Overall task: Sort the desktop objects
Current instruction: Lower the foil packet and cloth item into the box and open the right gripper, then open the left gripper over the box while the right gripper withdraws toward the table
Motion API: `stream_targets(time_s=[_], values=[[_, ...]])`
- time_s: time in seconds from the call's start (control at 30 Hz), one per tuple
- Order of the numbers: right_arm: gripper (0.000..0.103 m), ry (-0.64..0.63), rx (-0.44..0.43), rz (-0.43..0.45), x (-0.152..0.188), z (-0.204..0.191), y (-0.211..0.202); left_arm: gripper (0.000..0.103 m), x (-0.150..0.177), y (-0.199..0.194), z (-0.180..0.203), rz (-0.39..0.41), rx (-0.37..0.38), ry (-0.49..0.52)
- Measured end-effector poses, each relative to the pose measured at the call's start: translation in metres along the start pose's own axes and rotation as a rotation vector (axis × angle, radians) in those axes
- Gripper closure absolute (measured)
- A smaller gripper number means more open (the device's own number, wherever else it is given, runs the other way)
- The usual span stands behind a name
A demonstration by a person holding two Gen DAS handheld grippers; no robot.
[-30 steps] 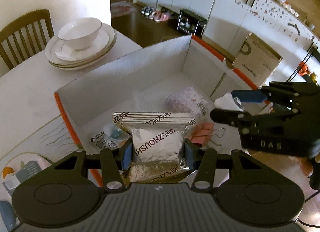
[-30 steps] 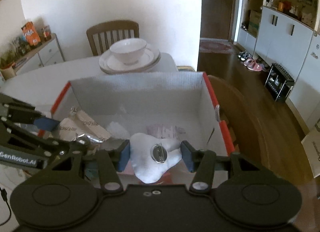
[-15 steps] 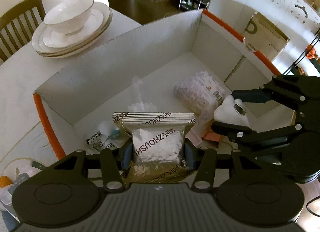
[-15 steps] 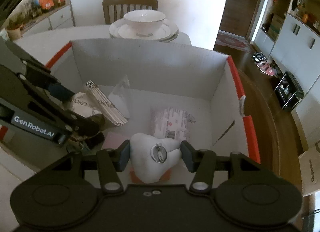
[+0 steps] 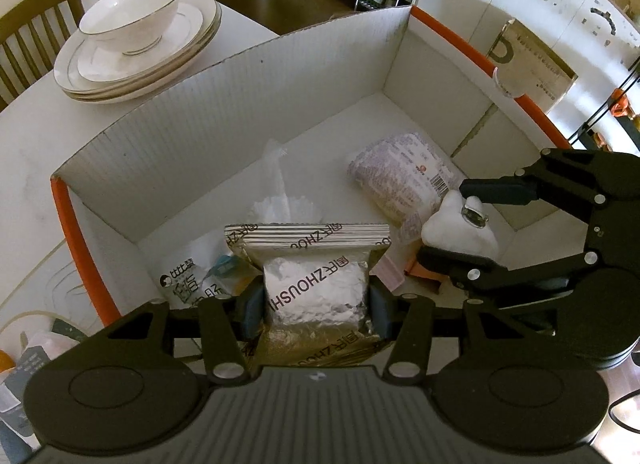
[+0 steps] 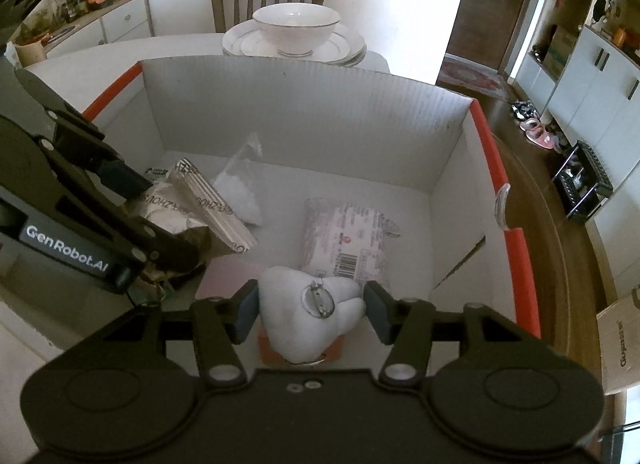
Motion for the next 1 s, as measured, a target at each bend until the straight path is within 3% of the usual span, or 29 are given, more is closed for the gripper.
stream_targets(time_s=[0.4, 0.5, 0.8, 1.0], values=[[0.034, 0.008, -0.002, 0.023, 0.000, 0.003, -0.013, 0.037, -0.001, -0.014, 0.004, 0.053, 0.040, -0.002], [0.033, 0.018, -0.011, 0.038, 0.000, 0.004, -0.022, 0.028, -0.001, -0.021, 0.004, 0.075, 0.047, -0.010], [0.021, 0.051, -0.027, 0.095, -0.003, 0.004, -0.051, 0.027, 0.006, -0.048, -0.003, 0.149, 0.065, -0.046], [0.019, 0.078, -0.044, 0.135, -0.005, -0.001, -0.071, 0.027, 0.012, -0.077, -0.002, 0.236, 0.048, -0.044]])
Point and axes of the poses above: each gripper's, at about its wrist camera, not at the fingertips, and y roughly the way its jaws point, z to its right, x to its underside, the point moved 7 cm from there along y, roughly the way its jaws point, and after that the axes turned 3 degrees about -y, right-handed, at the moved point
